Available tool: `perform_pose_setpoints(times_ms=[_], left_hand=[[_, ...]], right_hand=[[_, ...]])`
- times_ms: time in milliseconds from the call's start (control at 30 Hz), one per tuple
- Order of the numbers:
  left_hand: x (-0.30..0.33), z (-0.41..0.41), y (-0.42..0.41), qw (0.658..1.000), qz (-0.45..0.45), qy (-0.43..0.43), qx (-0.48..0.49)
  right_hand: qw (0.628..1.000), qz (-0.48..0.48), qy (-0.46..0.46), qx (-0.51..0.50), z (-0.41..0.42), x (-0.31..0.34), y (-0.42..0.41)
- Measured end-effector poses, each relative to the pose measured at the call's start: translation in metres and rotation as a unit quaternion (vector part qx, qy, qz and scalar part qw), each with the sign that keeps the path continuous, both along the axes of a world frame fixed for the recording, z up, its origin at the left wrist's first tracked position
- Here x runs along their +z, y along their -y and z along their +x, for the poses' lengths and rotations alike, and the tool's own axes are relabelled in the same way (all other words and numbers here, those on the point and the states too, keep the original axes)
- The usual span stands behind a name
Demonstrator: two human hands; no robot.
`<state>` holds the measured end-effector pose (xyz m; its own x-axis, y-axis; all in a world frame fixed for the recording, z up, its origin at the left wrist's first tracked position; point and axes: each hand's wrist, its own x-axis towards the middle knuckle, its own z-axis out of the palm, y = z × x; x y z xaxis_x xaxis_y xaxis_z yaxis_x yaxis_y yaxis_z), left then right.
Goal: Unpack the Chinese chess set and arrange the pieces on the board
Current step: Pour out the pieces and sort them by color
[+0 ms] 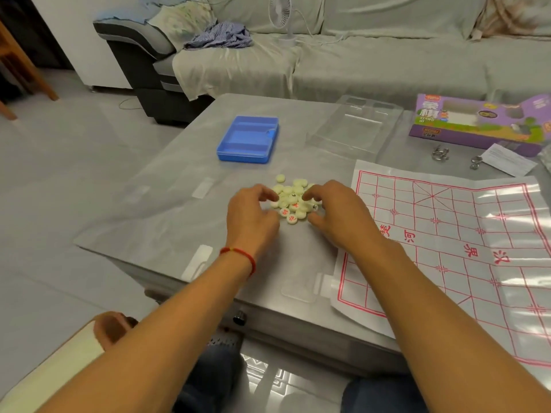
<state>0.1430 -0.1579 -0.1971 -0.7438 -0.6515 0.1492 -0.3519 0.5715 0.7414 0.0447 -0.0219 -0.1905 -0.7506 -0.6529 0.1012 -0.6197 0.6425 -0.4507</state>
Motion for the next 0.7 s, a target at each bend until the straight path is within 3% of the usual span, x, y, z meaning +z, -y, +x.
perform_pose_setpoints(times_ms=[133,400,500,600,700], left_hand=[[-0.020,0.017,-0.013,0.990,-0.107,0.037,-0.083],[-0.016,0.006,-0.013,0.963,-0.229,0.095,-0.110],[-0.015,0.005,-0.011,0.958,-0.249,0.088,-0.116],[-0.014,0.009,-0.007,0.962,-0.233,0.081,-0.120],[-0.009,0.017,-0.005,0.964,-0.216,0.095,-0.126]], right_hand=[[1.000,-0.005,-0.019,0.016,0.002,-0.007,0.004],[0.997,-0.067,-0.032,0.005,0.000,-0.004,0.006],[0.990,-0.123,0.054,-0.037,0.001,0.007,-0.002],[0.976,-0.117,0.176,-0.055,0.007,0.012,-0.012],[0.980,-0.066,0.186,-0.032,0.017,0.008,-0.016]])
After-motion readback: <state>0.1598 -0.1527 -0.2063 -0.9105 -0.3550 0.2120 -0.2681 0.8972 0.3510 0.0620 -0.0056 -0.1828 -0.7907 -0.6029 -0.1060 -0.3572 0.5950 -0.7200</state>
